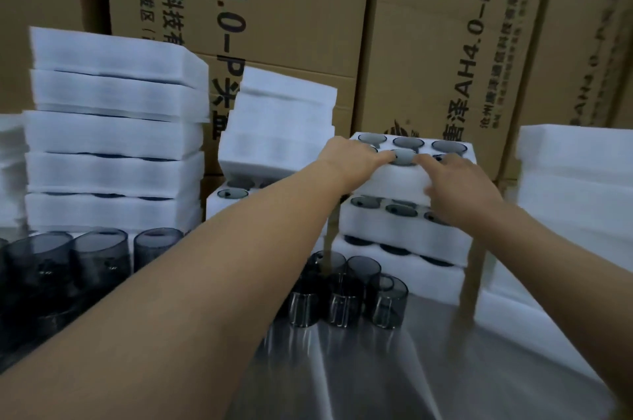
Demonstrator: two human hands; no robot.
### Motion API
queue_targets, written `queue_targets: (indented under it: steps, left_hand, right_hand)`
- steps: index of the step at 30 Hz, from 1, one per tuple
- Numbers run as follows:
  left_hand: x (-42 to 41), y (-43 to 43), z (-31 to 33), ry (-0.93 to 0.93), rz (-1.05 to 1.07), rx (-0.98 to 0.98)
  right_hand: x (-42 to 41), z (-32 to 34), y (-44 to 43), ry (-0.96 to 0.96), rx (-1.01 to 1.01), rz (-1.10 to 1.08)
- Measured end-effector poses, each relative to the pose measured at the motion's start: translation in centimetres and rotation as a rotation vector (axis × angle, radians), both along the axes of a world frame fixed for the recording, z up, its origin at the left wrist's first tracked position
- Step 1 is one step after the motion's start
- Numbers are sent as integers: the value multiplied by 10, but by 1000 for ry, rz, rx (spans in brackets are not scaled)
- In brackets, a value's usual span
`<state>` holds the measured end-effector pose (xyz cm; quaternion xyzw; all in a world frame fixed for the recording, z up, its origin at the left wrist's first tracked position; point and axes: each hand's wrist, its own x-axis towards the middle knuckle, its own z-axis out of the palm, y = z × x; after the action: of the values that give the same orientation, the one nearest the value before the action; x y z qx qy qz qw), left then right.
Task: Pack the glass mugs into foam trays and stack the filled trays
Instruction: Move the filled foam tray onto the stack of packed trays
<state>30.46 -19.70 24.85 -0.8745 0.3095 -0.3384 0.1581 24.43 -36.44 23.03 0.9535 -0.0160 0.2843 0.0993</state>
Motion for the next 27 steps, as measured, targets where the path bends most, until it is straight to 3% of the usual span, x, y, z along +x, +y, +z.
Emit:
queue_targets:
  steps: [9, 14, 18, 21, 24, 26, 27]
  left_hand:
    - [30, -33, -22, 121, 64, -17]
    - [26, -33, -64, 273, 62, -252]
    - [6, -8, -76, 281, 133, -149]
    - [-29, 20, -83, 300, 72, -94]
    - [-79, 44, -93, 305, -108, -189]
    - [-116, 63, -104, 286, -238, -257]
    - [-134, 73, -112, 265, -288, -268]
  right_hand:
    - [31, -13, -13, 142, 39, -224]
    - [29, -31, -8, 184, 35, -266]
    - [6, -25, -7, 203, 39, -191]
    - [-22, -14, -8, 106, -157, -19]
    - [-59, 17, -12, -158, -261, 178]
    - [-78, 39, -22, -406, -226, 156]
    - [-86, 52, -29, -488, -161, 25]
